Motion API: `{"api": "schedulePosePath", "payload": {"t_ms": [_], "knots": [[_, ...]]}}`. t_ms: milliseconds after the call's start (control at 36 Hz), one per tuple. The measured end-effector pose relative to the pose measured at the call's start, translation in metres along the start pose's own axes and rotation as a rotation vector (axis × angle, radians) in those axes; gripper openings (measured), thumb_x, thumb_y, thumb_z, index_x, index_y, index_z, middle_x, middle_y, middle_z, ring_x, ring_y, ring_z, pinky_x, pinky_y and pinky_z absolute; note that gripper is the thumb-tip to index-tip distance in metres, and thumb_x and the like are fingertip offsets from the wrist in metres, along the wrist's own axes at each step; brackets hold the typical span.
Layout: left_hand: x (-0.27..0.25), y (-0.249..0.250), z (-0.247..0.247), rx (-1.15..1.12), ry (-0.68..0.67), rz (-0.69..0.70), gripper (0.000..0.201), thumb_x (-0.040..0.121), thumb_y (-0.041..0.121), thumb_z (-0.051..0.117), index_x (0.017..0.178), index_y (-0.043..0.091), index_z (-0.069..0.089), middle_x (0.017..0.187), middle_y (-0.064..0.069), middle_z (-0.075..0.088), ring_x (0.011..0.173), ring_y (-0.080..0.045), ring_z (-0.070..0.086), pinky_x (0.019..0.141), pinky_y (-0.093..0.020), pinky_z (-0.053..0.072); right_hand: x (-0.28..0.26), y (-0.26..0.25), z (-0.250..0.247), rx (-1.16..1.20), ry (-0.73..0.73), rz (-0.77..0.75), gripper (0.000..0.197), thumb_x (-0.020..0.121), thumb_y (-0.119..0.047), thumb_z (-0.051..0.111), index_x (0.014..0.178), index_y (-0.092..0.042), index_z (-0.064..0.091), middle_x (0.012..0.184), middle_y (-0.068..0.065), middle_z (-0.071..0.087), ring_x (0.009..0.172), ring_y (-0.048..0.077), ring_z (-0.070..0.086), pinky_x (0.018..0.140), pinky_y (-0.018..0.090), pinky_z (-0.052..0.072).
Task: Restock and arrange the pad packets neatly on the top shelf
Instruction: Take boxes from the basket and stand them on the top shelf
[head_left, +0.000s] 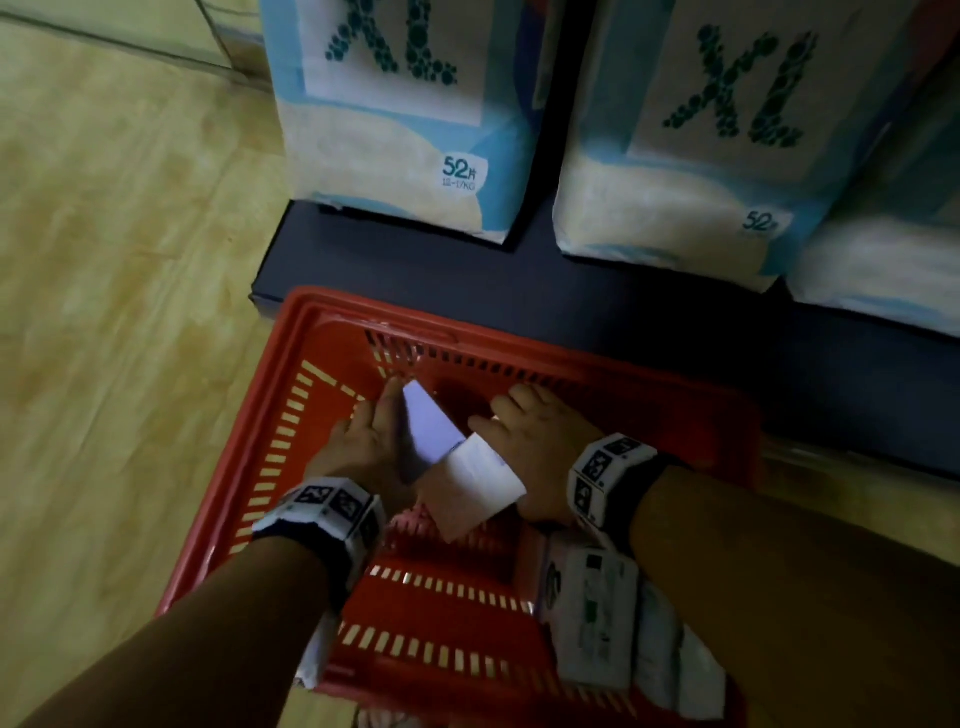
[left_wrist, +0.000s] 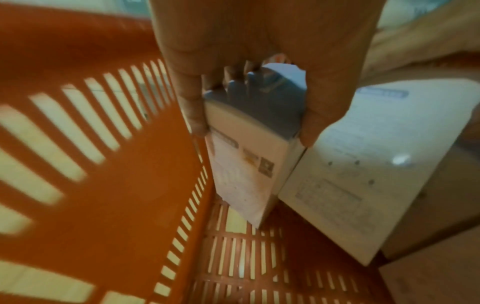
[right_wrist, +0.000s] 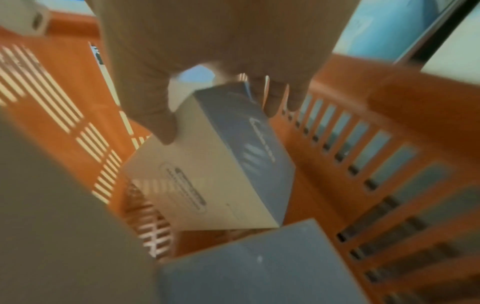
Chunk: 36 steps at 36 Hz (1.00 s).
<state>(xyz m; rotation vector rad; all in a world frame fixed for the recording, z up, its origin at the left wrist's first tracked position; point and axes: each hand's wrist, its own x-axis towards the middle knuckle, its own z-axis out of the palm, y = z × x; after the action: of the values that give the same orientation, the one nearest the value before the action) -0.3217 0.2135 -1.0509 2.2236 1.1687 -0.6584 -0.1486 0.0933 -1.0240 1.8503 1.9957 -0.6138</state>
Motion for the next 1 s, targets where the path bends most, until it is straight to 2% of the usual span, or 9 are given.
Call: {"api": "schedulePosePath", "payload": {"t_ms": [167,278,333,417,528,639,722,833,1000], "knots": [[-0.045,0.007,-0.042,-0.008,0.091,-0.07,0.11,0.068,0.047,0.072,0.148,0.032,-0.003,0.136,-0.008,0.028,0.126,-0.031,0.032,0.1,-0.041,0.038,-0.023,-0.015,-0.045,0.113,-0.023,0.038,0.103,0.059,-0.058,0.073,0.142,-0.019,0.028,0.126,0.0,0.04,0.113,0.024,0.042,0.101,0.042,0.035],[-0.085,0.005,-0.084,-0.159,0.123,-0.167,0.113,0.062,0.055,0.071,0.149,0.034,0.001,0.141,-0.007,0.026,0.131,-0.03,0.028,0.105,-0.043,0.035,-0.05,-0.028,-0.085,0.104,0.048,0.094,0.109,0.048,-0.087,0.054,0.134,-0.02,0.039,0.118,-0.002,0.048,0.104,0.022,0.048,0.094,0.04,0.035],[-0.106,0.003,-0.112,-0.202,0.133,-0.177,0.116,0.061,0.046,0.078,0.15,0.031,0.005,0.139,-0.011,0.03,0.129,-0.032,0.032,0.105,-0.041,0.036,-0.064,-0.032,-0.107,0.135,0.105,0.134,0.102,0.051,-0.076,0.062,0.134,-0.022,0.041,0.12,-0.003,0.051,0.106,0.022,0.048,0.095,0.038,0.034],[-0.141,0.004,-0.163,-0.207,0.13,-0.108,0.117,0.061,0.038,0.083,0.151,0.027,0.009,0.134,-0.012,0.034,0.125,-0.034,0.037,0.1,-0.035,0.036,-0.084,-0.031,-0.152,0.218,0.097,0.185,0.107,0.056,-0.06,0.07,0.146,-0.025,0.024,0.139,-0.003,0.041,0.124,0.022,0.039,0.104,0.037,0.028],[-0.196,0.014,-0.238,-0.203,0.168,0.023,0.119,0.056,0.04,0.081,0.15,0.033,0.009,0.129,-0.006,0.034,0.123,-0.03,0.038,0.095,-0.032,0.039,-0.124,-0.023,-0.233,0.349,0.116,0.244,0.112,0.058,-0.072,0.07,0.149,-0.029,0.02,0.144,-0.006,0.038,0.13,0.02,0.036,0.106,0.035,0.024],[-0.253,0.031,-0.32,-0.177,0.154,0.084,0.122,0.046,0.061,0.058,0.151,0.03,0.004,0.125,-0.002,0.035,0.12,-0.025,0.04,0.097,-0.033,0.04,-0.168,-0.017,-0.323,0.535,0.049,0.287,0.114,0.058,-0.083,0.063,0.15,-0.032,0.021,0.157,-0.006,0.025,0.142,0.021,0.027,0.113,0.04,0.026],[-0.296,0.045,-0.373,-0.186,0.16,0.138,0.127,0.039,0.069,0.046,0.151,0.029,0.002,0.124,0.002,0.035,0.119,-0.02,0.041,0.096,-0.03,0.039,-0.198,-0.017,-0.389,0.587,0.072,0.289,0.108,0.061,-0.08,0.063,0.15,-0.03,0.026,0.157,-0.005,0.027,0.141,0.019,0.031,0.113,0.034,0.029],[-0.357,0.07,-0.441,-0.131,0.196,0.204,0.123,0.043,0.067,0.049,0.151,0.03,0.003,0.12,0.004,0.035,0.117,-0.019,0.041,0.096,-0.031,0.039,-0.25,-0.028,-0.476,0.501,0.109,0.232,0.102,0.065,-0.078,0.062,0.147,-0.023,0.034,0.152,-0.005,0.036,0.136,0.017,0.039,0.107,0.027,0.032],[-0.451,0.121,-0.54,-0.069,0.249,0.312,0.111,0.058,0.06,0.056,0.15,0.037,-0.001,0.128,0.004,0.035,0.115,-0.018,0.042,0.092,-0.028,0.039,-0.356,-0.042,-0.601,0.377,0.144,0.183,0.106,0.062,-0.084,0.058,0.147,-0.027,0.032,0.151,-0.007,0.036,0.135,0.02,0.04,0.11,0.035,0.036]]}}
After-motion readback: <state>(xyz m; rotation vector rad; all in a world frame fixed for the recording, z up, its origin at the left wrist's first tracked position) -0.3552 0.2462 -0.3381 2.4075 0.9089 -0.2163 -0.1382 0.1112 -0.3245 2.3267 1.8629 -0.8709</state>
